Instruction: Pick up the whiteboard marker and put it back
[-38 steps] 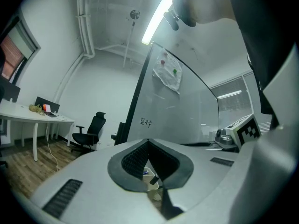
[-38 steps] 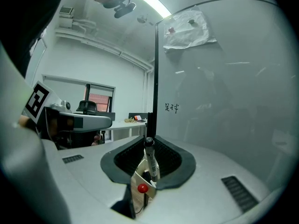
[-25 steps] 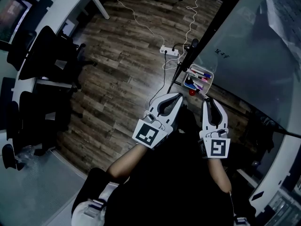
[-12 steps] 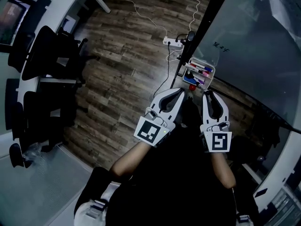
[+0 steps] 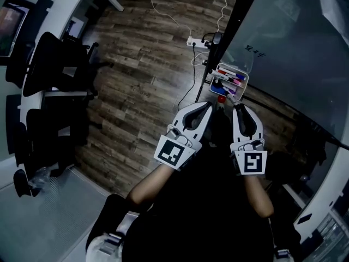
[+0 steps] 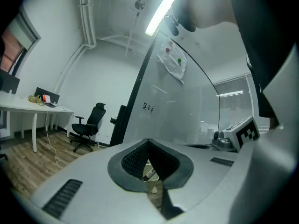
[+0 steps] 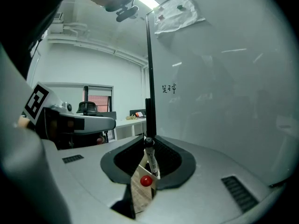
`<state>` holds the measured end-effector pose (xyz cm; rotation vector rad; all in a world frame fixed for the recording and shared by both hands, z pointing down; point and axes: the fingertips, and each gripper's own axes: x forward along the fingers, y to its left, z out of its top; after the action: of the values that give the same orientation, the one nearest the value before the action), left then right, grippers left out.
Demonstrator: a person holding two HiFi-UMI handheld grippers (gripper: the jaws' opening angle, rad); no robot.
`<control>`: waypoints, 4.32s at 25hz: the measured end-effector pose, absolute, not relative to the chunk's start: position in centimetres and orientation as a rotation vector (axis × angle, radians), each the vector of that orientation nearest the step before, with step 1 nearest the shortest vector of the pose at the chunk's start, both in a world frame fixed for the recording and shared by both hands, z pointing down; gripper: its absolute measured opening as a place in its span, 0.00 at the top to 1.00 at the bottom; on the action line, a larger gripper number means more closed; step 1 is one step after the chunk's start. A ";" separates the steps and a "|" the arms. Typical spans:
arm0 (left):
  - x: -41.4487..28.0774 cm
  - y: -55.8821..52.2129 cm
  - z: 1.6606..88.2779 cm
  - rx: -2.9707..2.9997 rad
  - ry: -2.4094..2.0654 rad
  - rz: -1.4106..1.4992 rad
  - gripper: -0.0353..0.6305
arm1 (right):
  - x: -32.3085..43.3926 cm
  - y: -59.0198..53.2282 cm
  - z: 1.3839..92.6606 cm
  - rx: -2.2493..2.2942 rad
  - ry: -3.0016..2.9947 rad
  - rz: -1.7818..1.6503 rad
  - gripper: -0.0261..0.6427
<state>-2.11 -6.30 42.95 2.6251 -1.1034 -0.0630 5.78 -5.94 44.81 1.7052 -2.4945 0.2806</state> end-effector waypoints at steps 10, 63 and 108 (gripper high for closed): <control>-1.9 -6.5 42.9 2.644 -1.068 -0.059 0.94 | 6.2 -6.1 46.1 1.730 -2.445 0.279 0.84; -0.2 -7.5 43.4 2.656 -0.998 -0.049 0.94 | 8.0 -6.6 47.8 1.749 -2.407 0.319 0.84; -2.6 -3.6 40.0 2.693 -0.974 -0.219 0.94 | 7.3 -1.6 41.7 1.884 -2.392 0.224 0.94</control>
<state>-2.60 -3.63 40.02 2.6925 -0.9744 -0.2193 7.27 -1.60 41.75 1.8842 -2.3920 0.2237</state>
